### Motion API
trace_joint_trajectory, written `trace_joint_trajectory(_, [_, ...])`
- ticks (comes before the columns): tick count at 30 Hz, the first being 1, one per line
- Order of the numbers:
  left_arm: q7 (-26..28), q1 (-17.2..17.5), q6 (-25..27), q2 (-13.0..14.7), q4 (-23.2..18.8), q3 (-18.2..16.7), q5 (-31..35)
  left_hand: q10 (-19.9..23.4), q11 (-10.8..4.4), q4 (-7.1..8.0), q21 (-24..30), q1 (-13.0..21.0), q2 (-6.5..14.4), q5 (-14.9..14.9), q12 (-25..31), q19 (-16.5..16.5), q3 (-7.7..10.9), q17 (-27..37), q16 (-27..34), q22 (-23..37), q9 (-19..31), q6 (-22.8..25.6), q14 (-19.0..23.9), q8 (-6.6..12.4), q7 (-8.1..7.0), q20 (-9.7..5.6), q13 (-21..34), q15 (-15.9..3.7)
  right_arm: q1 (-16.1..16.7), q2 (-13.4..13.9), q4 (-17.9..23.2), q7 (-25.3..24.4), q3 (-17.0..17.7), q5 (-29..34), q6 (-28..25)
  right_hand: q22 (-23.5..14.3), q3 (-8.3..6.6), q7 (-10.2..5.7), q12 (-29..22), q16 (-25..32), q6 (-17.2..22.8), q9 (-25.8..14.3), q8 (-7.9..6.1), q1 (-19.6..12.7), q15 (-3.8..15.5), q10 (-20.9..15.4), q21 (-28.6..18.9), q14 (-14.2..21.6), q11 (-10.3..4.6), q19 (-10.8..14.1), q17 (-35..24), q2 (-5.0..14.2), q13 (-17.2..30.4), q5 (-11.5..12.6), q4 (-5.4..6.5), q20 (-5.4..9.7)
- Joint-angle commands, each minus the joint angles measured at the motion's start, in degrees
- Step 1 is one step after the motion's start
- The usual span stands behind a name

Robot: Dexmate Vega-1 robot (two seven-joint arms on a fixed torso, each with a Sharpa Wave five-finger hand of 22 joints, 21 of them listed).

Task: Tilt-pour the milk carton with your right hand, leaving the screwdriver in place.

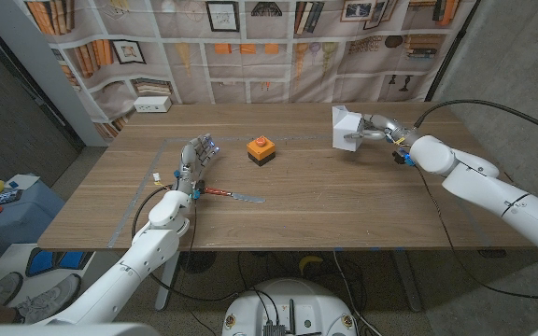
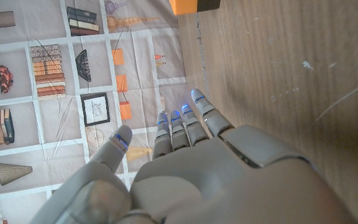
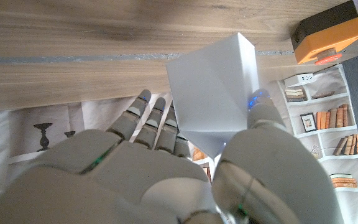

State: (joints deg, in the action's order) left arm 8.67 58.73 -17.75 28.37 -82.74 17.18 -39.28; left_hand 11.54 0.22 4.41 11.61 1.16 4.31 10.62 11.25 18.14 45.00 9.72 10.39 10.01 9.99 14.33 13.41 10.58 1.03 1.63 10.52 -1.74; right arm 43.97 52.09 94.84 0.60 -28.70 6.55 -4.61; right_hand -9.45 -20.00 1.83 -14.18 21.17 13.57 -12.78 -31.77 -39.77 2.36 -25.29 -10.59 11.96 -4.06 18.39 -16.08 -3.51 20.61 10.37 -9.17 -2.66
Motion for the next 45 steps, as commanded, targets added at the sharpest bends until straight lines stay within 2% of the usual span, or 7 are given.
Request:
trace_joint_trajectory(1, [-0.18, -0.71, 0.3, -0.22, 0.44, 0.22, 0.0, 0.24, 0.02, 0.0, -0.08, 0.12, 3.75, 0.19, -0.01, 0.27, 0.33, 0.14, -0.09, 0.08, 0.29, 0.12, 0.22, 0.03, 0.07, 0.17, 0.12, 0.29, 0.26, -2.23, -3.94, -6.78, -1.71, 2.28, 4.05, -0.25, 0.38, -0.26, -0.08, 0.09, -0.06, 0.03, 0.05, -0.2, 0.37, 0.08, -0.28, 0.14, 0.05, 0.43, -0.06, -0.55, 0.25, 0.52, 0.03, 0.88])
trace_joint_trajectory(4, [-0.14, -0.63, 0.16, -0.32, 0.49, 0.22, -0.01, 0.22, -0.03, 0.0, -0.1, 0.11, 3.76, 0.19, -0.02, 0.24, 0.34, 0.14, -0.09, 0.08, 0.29, 0.13, 0.22, 0.03, 0.08, 0.2, 0.12, 0.29, 0.07, -2.72, -4.89, -7.39, -2.12, 2.69, 4.88, -0.24, 0.41, -0.18, -0.05, 0.08, 0.0, 0.05, 0.06, -0.24, 0.45, 0.13, -0.34, 0.17, -0.03, 0.58, -0.05, -0.64, 0.27, 0.58, 0.01, 0.95])
trace_joint_trajectory(10, [0.37, -0.01, 0.1, -0.4, 0.13, 0.07, -0.11, 0.26, 0.04, 0.01, -0.09, 0.1, 3.74, 0.19, 0.0, 0.26, 0.35, 0.14, -0.08, 0.08, 0.29, 0.08, 0.24, 0.01, 0.06, 0.2, 0.13, 0.3, 0.52, -4.78, -7.71, -13.12, -2.64, 5.04, 7.53, -0.24, 0.54, -0.37, -0.21, 0.18, 0.48, 0.12, -0.05, -0.29, 0.76, -0.33, -0.32, 0.59, -0.08, 0.56, -0.03, -0.94, 0.34, 0.75, -0.02, 0.97])
trace_joint_trajectory(11, [0.38, 0.02, 0.08, -0.41, 0.13, 0.07, -0.12, 0.27, 0.01, 0.01, -0.1, 0.1, 3.74, 0.19, 0.01, 0.26, 0.35, 0.14, -0.08, 0.08, 0.29, 0.09, 0.24, 0.02, 0.03, 0.22, 0.13, 0.27, 0.5, -5.12, -8.16, -13.75, -2.8, 5.39, 7.76, -0.24, 0.42, -0.84, -0.33, 0.2, 0.92, 0.15, -0.2, -0.64, 0.83, -0.69, -0.35, 0.72, -0.46, 0.66, -0.02, -0.88, 0.37, 0.86, -0.14, 1.1])
trace_joint_trajectory(30, [-0.42, -0.9, 0.61, -0.48, 0.68, 0.5, -0.25, 0.31, 0.0, 0.03, -0.12, 0.07, 3.75, 0.17, 0.03, 0.27, 0.42, 0.15, -0.09, 0.09, 0.3, 0.13, 0.2, 0.04, 0.06, 0.24, 0.13, 0.36, -0.72, -10.83, -16.94, -19.98, -5.68, 6.7, 13.02, -0.23, 0.34, -0.78, -0.39, 0.33, 1.37, 0.3, -0.23, -1.31, 1.2, -1.25, -0.39, 1.16, -0.5, 1.04, -0.06, -0.88, 0.53, 1.15, -0.15, 1.61])
trace_joint_trajectory(45, [-0.26, -1.21, 0.97, -0.29, 0.5, 0.5, -0.14, 0.26, 0.0, 0.03, -0.13, 0.05, 3.74, 0.17, 0.01, 0.29, 0.48, 0.15, -0.08, 0.09, 0.3, 0.06, 0.23, 0.02, 0.11, 0.23, 0.13, 0.34, -1.71, -13.09, -20.99, -22.85, -7.12, 7.09, 14.56, -0.22, 0.24, -1.06, -0.39, 0.35, 1.83, 0.38, -0.33, -1.92, 1.5, -1.61, -0.41, 1.28, -0.84, 1.3, -0.1, -0.79, 0.66, 1.29, -0.18, 1.9])
